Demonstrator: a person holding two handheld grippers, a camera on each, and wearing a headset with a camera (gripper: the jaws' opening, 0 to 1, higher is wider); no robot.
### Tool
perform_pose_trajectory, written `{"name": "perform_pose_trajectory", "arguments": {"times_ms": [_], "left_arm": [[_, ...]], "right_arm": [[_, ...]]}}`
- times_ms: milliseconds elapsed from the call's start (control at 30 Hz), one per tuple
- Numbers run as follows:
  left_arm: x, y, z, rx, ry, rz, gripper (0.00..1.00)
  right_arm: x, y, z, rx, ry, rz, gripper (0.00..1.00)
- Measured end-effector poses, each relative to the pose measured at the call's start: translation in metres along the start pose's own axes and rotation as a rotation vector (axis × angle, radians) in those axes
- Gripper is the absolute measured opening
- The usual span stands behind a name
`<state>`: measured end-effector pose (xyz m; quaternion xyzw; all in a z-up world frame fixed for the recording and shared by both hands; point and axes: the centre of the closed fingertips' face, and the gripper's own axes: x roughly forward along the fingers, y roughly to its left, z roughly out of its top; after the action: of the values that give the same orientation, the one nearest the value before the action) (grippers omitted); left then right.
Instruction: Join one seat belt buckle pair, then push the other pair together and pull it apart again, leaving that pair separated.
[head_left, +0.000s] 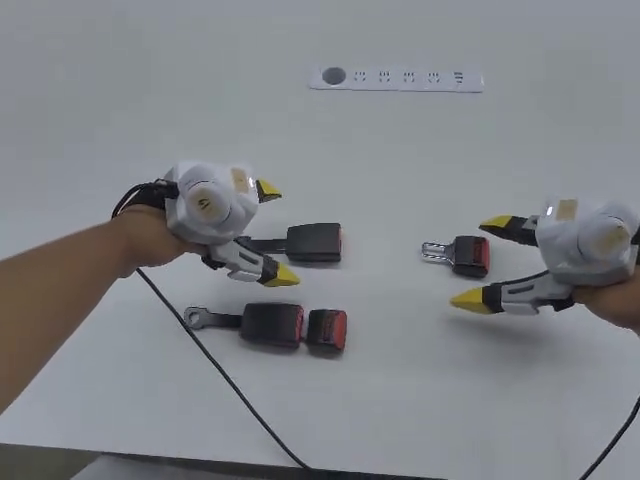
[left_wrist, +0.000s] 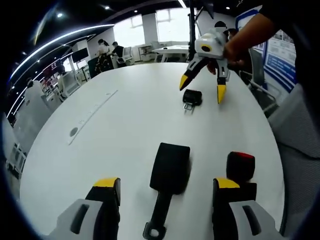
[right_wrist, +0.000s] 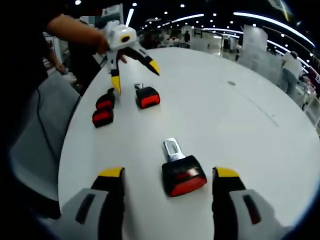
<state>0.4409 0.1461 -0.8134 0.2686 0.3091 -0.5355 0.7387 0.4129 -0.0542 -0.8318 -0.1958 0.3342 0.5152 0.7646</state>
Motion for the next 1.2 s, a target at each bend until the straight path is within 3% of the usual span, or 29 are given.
{"name": "perform_pose_trajectory", "arguments": {"times_ms": [300,433,700,733,867,1033,1200], "left_arm": [[0.026,0.007,-0.006,0.011,0.028,-0.033,0.74],[0.034,0.008,-0.009,0.02,0.041,-0.048,0.69],[0.037,-0.002,-0.011,-0.003,0.042,-0.108,0.56],[0.037,-0.001,-0.009,0.025,0.035,-0.11,0.55],[0.037,-0.002,-0.009,0.029,0.036,-0.12,0.52],[0.04,-0.002,-0.007,0.051,0.037,-0.138,0.36],[0.044,-0.005,-0.008,0.069,0.032,-0.15,0.36]], "right_arm": [[0.01,-0.01,-0.011,0.013,0.024,0.039,0.66],[0.009,-0.016,-0.009,0.003,0.006,0.041,0.61],[0.008,-0.011,-0.011,-0.049,-0.004,0.06,0.54],[0.008,-0.011,-0.011,-0.048,-0.004,0.061,0.52],[0.009,-0.012,-0.009,-0.066,-0.003,0.059,0.47],[0.01,-0.017,-0.009,-0.081,-0.01,0.042,0.4],[0.009,-0.017,-0.009,-0.086,-0.035,0.048,0.37]]}}
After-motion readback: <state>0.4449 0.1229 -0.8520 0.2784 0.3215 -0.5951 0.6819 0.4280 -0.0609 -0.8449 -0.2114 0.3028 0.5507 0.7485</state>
